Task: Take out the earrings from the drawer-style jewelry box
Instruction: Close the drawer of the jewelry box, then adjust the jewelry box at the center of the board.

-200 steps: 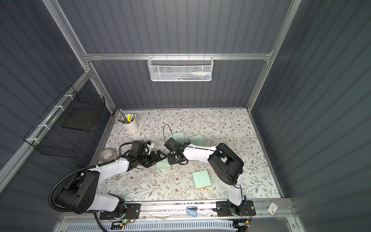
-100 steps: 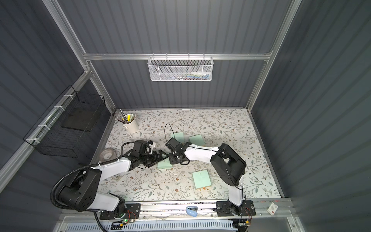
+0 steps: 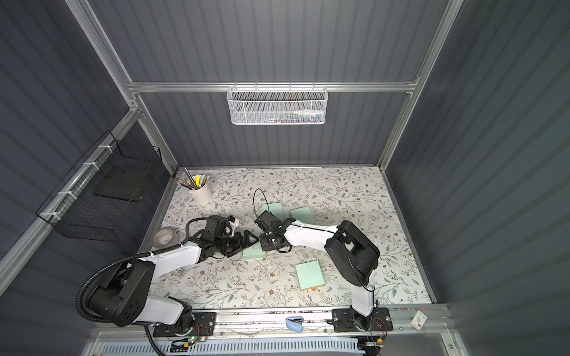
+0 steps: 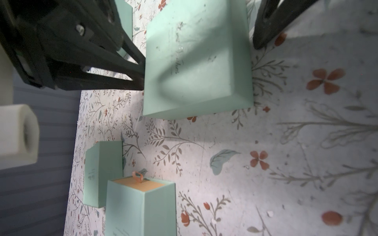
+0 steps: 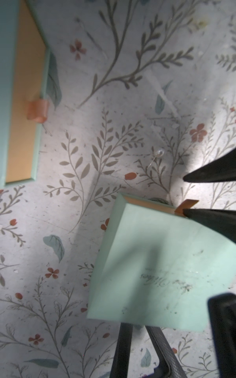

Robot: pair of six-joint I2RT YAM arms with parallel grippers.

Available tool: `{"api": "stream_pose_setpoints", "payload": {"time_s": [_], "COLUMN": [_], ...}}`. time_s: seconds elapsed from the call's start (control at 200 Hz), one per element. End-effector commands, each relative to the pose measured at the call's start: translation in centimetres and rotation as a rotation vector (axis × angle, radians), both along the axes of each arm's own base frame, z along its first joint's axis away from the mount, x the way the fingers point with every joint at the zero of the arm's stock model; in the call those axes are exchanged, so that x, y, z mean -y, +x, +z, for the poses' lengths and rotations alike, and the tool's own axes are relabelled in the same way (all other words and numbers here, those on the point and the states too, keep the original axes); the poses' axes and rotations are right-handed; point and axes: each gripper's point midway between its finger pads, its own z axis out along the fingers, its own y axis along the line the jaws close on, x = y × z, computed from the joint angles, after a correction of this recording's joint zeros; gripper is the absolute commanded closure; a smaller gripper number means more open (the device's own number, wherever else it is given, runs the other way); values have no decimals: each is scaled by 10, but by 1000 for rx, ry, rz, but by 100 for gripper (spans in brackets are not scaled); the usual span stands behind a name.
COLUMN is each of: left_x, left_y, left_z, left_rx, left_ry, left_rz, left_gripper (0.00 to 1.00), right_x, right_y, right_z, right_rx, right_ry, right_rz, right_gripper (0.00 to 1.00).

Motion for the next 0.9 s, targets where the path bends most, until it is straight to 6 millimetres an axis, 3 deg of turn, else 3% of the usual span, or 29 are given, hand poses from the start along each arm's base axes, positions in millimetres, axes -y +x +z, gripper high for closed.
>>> {"api": "stream_pose_setpoints", "payload": {"time_s": [0.0, 0.265, 0.395, 0.535, 0.725, 0.896], "left_x": [-5, -20, -25, -16, 6, 23], "left_y": [-5, -1, 5, 19, 53, 84], "left_z": [-1, 23, 50, 69, 76, 61], "left_rx": [-21, 45, 112, 144, 147, 113], "left_ry": [30, 99, 121, 122, 102, 101], "left_rz": [13, 54, 63, 27, -6, -9], "left_gripper": [0, 0, 0, 0, 0, 0], "right_x": [7, 24, 40, 51, 56, 46], "right_y": [2, 7, 19, 42, 78, 102], "right_z": [13, 45, 59, 65, 61, 57], "right_rx": [27, 91, 99, 86, 63, 36], "right_ry": [-1, 37, 89, 153, 214, 241], "right_rz": [-14, -46, -83, -120, -169, -164], "right_gripper": [74, 73, 65, 55, 41, 33]}}
